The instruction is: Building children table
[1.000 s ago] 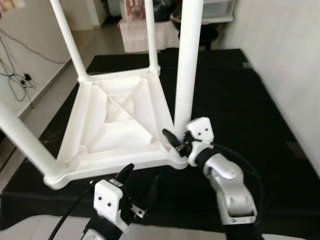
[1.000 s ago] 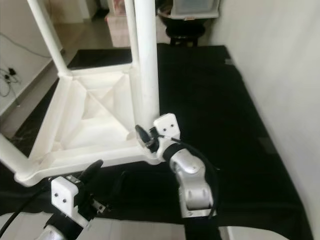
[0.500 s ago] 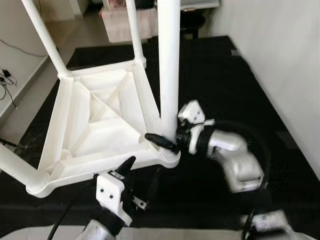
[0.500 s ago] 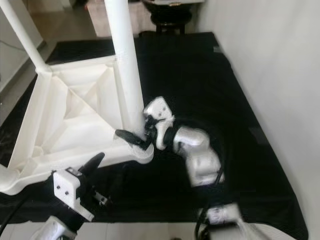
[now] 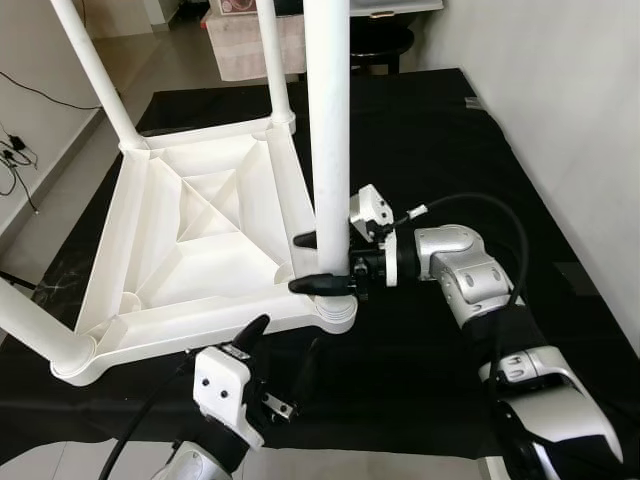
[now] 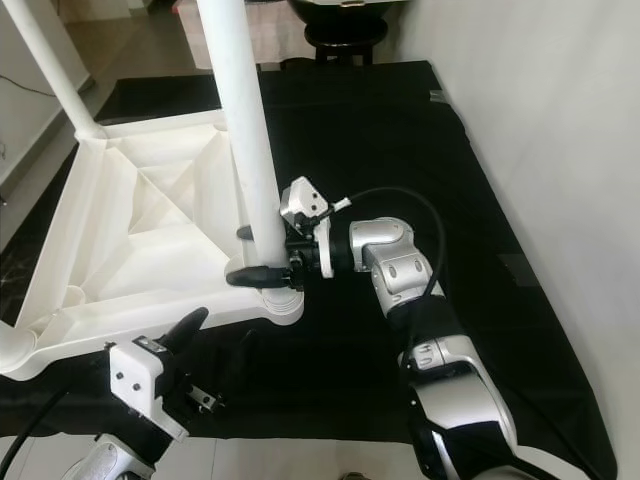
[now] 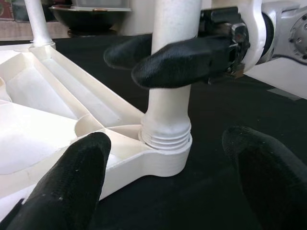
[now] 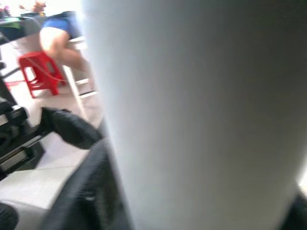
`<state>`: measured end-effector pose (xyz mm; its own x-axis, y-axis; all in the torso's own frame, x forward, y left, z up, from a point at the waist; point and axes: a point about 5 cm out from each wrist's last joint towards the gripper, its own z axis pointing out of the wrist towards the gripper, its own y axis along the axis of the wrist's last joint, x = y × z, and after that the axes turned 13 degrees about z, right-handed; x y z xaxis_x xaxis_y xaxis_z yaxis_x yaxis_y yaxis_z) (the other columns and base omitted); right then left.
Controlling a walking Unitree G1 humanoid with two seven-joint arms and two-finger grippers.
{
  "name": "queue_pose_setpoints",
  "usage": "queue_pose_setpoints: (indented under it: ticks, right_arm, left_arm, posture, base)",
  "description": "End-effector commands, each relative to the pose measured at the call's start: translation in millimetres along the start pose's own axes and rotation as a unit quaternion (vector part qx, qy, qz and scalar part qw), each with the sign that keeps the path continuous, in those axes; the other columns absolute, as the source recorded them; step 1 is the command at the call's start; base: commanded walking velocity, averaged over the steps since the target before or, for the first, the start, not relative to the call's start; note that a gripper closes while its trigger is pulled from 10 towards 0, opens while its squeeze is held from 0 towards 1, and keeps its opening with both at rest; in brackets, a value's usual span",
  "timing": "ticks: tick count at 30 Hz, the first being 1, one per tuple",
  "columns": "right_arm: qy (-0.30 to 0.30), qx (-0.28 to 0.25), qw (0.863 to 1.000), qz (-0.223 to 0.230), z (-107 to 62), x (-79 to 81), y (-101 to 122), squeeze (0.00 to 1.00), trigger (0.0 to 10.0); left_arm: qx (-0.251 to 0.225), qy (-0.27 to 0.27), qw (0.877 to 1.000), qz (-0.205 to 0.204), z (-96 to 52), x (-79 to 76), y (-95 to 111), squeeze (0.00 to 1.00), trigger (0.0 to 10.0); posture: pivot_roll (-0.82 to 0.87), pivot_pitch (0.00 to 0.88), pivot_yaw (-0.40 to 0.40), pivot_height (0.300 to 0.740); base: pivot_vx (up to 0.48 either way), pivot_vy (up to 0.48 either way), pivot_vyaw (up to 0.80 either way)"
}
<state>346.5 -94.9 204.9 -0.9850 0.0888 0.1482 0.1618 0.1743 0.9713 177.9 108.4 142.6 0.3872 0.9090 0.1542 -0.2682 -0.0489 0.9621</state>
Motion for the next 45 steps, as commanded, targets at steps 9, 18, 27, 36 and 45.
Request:
queue_pose_setpoints:
  ticks: [9,18,27,36,45]
  right_arm:
    - [-0.045,-0.009,0.999,-0.013,-7.9,-7.0,-9,0.00,0.0]
    - [-0.479,-0.079,0.870,0.085,-0.2,24.4,-71,0.00,0.0]
    - [-0.451,-0.077,0.885,0.083,20.9,22.1,-62,0.00,0.0]
    - [-0.246,-0.126,0.960,0.036,29.0,22.5,-8,1.00,10.0]
    - [-0.054,-0.059,0.996,-0.033,18.0,11.4,16,0.27,10.0]
  left_arm:
    - [0.004,0.002,1.000,-0.001,-2.7,-2.1,-1,0.00,10.0]
    - [0.003,0.004,1.000,-0.001,-5.6,0.8,0,0.00,10.0]
    - [0.002,0.003,1.000,-0.002,-3.1,1.3,-1,0.00,10.0]
    - [0.000,0.004,1.000,-0.002,-1.2,1.7,-2,0.00,10.0]
    - [0.000,0.004,1.000,-0.002,0.8,1.5,-3,0.00,10.0]
  posture:
    - [-0.04,0.135,0.032,0.740]
    - [-0.05,0.148,0.038,0.740]
    - [-0.06,0.138,0.031,0.740]
    - [-0.06,0.132,0.030,0.740]
    - [-0.05,0.122,0.026,0.740]
  base:
    - [0.000,0.000,0.00]
    - [0.000,0.000,0.00]
    - [0.000,0.000,0.00]
    - [0.000,0.000,0.00]
    - [0.000,0.000,0.00]
